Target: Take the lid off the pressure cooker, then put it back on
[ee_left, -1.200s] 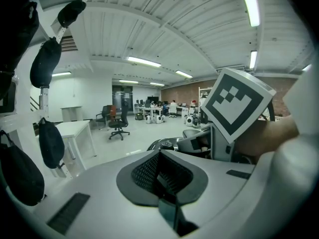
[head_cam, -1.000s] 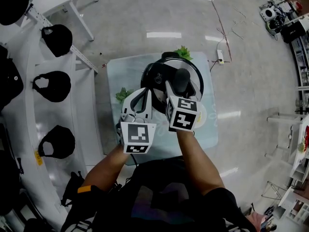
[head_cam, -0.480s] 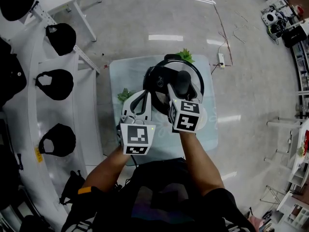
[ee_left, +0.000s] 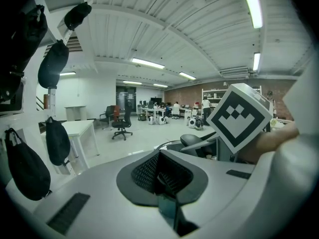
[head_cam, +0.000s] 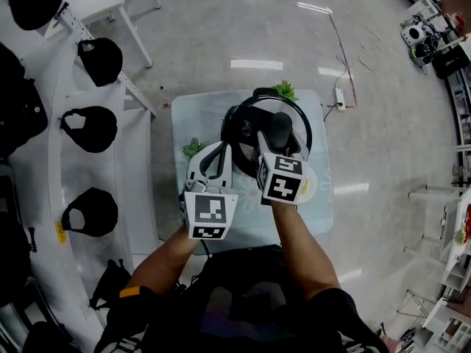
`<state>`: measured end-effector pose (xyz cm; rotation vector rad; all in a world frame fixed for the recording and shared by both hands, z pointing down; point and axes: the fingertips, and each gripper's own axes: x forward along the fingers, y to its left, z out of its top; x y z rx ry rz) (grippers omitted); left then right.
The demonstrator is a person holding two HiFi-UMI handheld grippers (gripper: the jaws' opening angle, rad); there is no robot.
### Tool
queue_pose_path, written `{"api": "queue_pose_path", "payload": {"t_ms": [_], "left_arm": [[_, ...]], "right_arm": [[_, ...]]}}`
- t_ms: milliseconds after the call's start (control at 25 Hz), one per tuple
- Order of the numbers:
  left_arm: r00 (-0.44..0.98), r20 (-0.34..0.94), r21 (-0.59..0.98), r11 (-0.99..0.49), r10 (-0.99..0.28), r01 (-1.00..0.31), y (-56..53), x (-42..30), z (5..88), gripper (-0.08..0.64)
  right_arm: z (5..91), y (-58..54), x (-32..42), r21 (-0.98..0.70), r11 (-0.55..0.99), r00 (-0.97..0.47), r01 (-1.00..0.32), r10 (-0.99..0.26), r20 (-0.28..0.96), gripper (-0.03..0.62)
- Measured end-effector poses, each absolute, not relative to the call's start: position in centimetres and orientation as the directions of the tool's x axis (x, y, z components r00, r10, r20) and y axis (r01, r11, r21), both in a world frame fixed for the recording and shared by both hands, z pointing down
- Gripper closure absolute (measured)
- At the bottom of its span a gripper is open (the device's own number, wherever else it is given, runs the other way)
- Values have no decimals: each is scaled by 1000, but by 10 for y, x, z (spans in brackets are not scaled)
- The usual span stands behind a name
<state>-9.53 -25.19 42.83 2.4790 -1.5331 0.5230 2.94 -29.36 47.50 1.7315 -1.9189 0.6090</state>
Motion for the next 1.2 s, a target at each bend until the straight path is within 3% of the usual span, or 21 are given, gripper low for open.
{"api": "queue_pose_path", "payload": {"t_ms": [440, 960, 1200], "left_arm": [[414, 370, -30, -456, -832, -890, -247, -91, 421, 552], [429, 378, -1, -464, -820, -886, -232, -98, 428, 552], [403, 399, 1, -440, -823, -898, -218, -105, 434, 552]], "right_arm": [[474, -292, 30, -11, 150, -126, -989, -781, 612, 265], [474, -291, 27, -8, 444, -366, -896, -728, 580, 267], [474, -290, 29, -21, 497, -416, -867, -702, 579, 264]]}}
